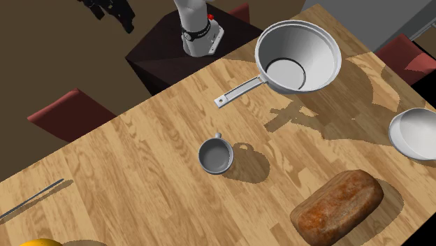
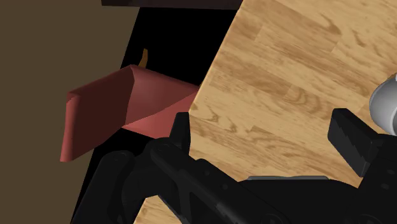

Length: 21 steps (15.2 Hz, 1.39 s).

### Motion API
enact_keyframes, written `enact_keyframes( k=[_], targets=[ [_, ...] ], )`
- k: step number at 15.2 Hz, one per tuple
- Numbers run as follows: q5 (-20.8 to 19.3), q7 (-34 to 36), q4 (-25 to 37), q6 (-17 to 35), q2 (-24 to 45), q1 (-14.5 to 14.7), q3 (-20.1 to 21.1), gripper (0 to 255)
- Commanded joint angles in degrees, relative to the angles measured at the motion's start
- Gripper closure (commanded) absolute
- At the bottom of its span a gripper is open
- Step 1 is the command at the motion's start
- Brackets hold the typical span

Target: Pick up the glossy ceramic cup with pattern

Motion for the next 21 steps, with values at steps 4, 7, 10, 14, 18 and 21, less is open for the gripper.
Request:
enact_keyframes(
  k=[4,7,10,14,18,21],
  targets=[
    [2.0,2.7,-2.6,4.8,1.7,1.4,2.7,0],
    [3.9,5.3,-4.6,9.9,4.3,2.8,5.5,0],
    [5.6,7.9,-6.0,15.1,7.7,4.1,8.3,0],
    [7.3,11.5,-6.6,22.2,13.4,5.6,12.1,0],
    [7.9,15.3,-5.9,29.1,20.2,6.7,16.0,0],
    [7.4,18.6,-4.5,34.1,26.1,7.1,18.9,0]
  ],
)
